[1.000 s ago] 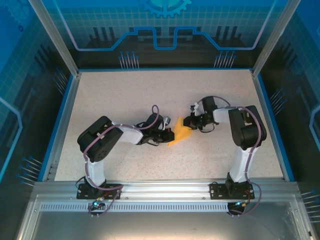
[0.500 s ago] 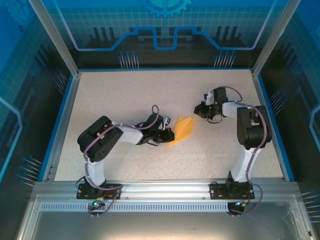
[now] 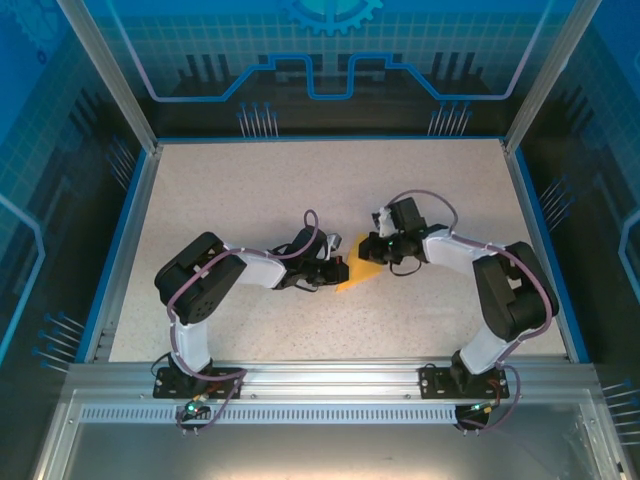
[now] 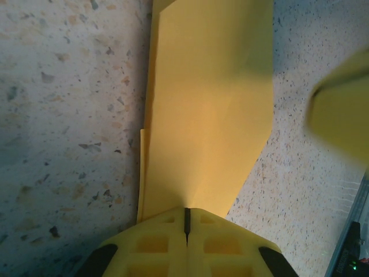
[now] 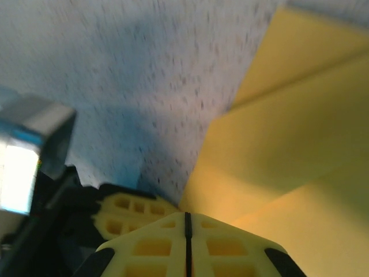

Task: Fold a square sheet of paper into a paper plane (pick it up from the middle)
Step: Fourth fold the wing at the center of the table.

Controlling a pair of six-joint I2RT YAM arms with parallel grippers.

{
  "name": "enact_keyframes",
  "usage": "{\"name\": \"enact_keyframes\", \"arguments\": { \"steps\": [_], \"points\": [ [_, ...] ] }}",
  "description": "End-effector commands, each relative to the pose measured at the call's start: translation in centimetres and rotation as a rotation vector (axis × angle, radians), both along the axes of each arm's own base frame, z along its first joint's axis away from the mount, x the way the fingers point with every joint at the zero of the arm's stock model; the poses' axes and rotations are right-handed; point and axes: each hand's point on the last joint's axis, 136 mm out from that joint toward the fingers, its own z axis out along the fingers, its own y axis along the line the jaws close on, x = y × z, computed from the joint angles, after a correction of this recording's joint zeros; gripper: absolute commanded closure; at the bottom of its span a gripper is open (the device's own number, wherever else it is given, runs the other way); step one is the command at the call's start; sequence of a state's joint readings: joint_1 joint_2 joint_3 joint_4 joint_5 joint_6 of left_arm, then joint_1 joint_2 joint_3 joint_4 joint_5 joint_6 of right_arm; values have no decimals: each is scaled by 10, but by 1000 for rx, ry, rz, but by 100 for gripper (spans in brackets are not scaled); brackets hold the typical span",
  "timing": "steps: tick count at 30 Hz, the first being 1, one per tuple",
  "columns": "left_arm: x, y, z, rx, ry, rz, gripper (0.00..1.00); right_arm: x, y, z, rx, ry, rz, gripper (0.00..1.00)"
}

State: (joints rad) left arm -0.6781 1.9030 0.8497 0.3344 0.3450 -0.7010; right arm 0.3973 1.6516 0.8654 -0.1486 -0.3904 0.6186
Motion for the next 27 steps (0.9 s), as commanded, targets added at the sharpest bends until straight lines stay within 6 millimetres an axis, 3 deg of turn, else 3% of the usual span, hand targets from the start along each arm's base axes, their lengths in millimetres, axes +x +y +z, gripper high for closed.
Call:
{"name": "enact_keyframes", "arguments": {
  "steps": [1,5,14,22,27],
  "points": [
    [-55,44,-70,235,234,-13,100,-7,10,-13,-19,44,-23,92],
    [-54,44,-69,232,231,-12,100,-16,19,-30,-37,98,0,94],
    [-52,42,-63,217,220,-7,100,-22,17,-51,-61,156,-5,96],
    [-51,25,-22,88,174,-45,94,-27,-2,-75,-146,228,-55,96],
    [-65,34,-36,106,216,-56,94,-29,-10,-83,-177,253,-76,96]
  ]
}}
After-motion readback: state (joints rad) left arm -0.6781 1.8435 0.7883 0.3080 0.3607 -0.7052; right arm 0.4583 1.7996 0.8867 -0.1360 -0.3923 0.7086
